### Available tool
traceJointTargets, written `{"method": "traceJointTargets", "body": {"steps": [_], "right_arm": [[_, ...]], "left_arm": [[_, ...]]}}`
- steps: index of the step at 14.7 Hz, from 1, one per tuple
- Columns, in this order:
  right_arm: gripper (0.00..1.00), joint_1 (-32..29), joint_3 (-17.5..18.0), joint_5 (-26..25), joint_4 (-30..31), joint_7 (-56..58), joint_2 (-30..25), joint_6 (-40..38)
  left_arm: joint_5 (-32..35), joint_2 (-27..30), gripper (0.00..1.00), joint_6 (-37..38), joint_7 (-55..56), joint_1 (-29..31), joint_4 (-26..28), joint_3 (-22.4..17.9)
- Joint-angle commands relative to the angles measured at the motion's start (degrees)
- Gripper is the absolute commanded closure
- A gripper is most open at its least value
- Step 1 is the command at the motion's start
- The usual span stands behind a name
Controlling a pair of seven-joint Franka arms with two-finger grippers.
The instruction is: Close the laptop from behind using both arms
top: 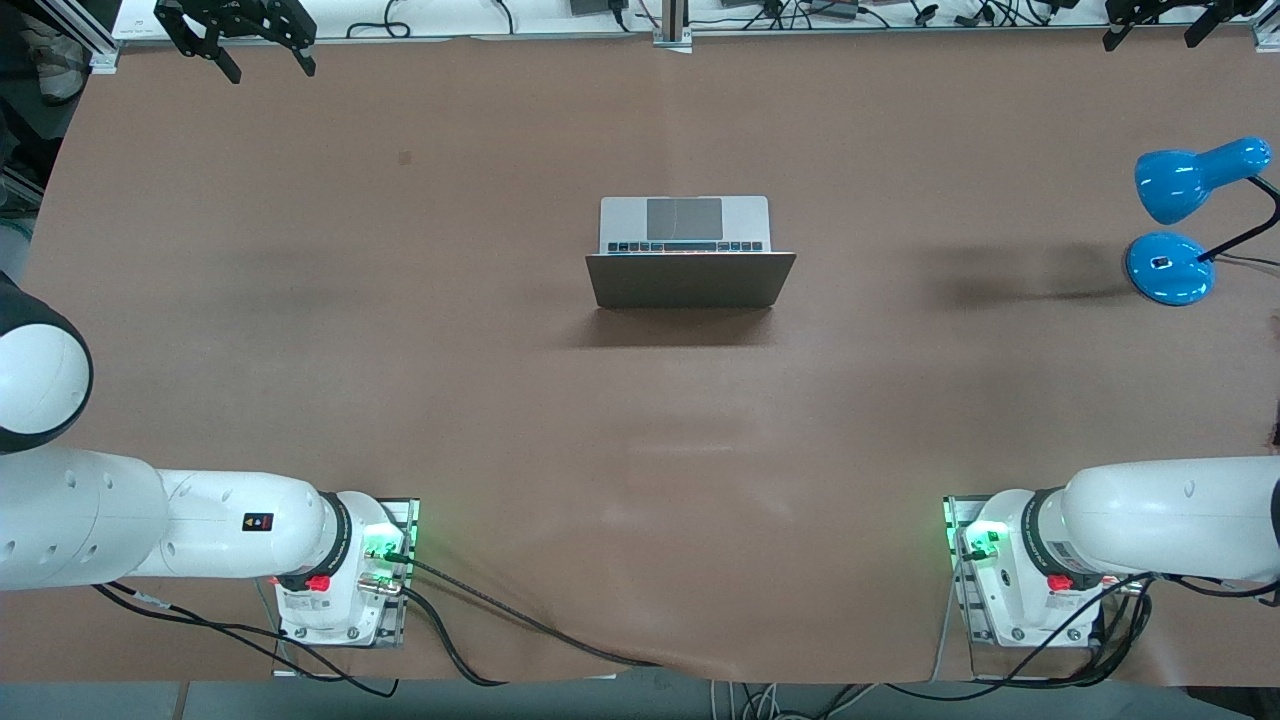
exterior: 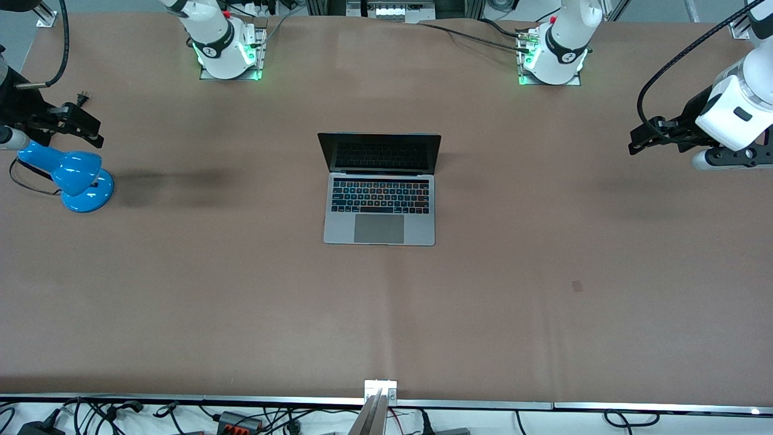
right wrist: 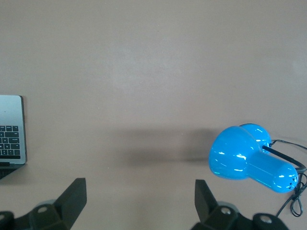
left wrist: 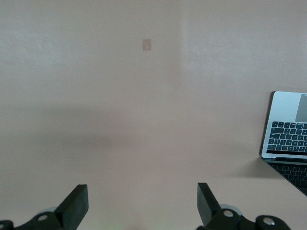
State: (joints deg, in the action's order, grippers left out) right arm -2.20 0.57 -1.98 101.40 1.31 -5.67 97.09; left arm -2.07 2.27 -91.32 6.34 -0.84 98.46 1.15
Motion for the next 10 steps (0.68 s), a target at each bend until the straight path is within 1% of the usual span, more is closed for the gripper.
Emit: {"method": "traceJointTargets", "body": {"steps": [1, 9, 10], "right_arm": [[0.00, -0.4, 0.1, 0.9, 1.3, 0.7, -1.4, -0.5], [0.00, -0.3, 0.2, 0.8, 0.9, 0.7, -1.3, -0.5], [0.02, -0.3, 0.2, 0.9, 1.0, 0.6, -1.3, -0.4]], "left_arm": [[0.4, 0.7, 0.00, 0.5, -0.3, -0.4, 0.0, -0.4], [0.0, 0.8, 0.00, 1.2, -0.1, -0.5, -0.5, -0.4], [0.1, 0.7, 0.00, 1.3, -0.8, -0.5, -0.6, -0.4]]}}
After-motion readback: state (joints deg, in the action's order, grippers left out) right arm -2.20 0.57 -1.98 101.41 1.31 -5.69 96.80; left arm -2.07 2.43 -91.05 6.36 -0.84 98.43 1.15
